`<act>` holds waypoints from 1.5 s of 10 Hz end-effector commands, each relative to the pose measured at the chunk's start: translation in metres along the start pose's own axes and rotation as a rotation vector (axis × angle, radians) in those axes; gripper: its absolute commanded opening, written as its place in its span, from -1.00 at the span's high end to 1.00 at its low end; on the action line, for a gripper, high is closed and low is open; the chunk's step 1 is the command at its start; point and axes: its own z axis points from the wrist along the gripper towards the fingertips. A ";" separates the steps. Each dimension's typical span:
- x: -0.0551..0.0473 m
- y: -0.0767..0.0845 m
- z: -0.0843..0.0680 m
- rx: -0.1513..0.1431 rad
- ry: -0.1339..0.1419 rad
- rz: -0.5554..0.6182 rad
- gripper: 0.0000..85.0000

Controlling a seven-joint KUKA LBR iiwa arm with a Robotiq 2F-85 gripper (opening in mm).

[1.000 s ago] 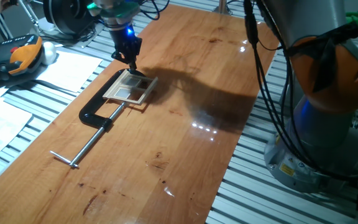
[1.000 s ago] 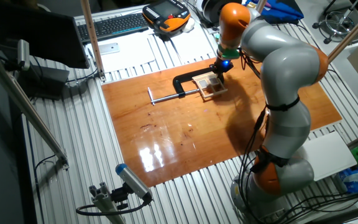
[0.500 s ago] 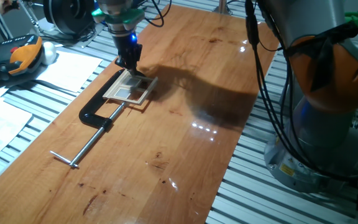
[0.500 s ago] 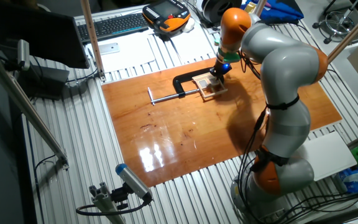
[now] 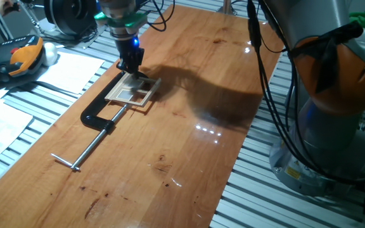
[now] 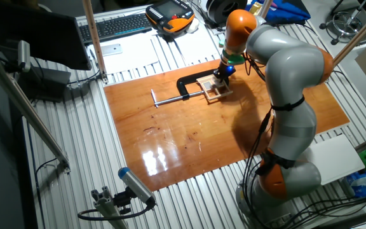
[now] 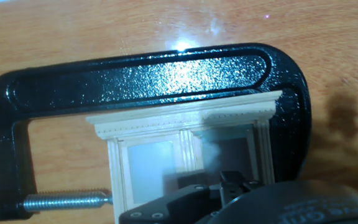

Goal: Close a sliding window

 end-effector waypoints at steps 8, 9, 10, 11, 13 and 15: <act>-0.002 0.000 0.014 0.004 -0.012 -0.017 1.00; -0.002 0.000 0.015 0.003 -0.015 -0.017 1.00; -0.002 0.000 0.017 0.003 -0.020 -0.020 1.00; -0.002 0.000 0.018 0.002 -0.023 -0.023 1.00; -0.002 -0.001 0.018 0.005 -0.029 -0.036 1.00; -0.001 -0.001 0.019 0.011 -0.031 -0.055 1.00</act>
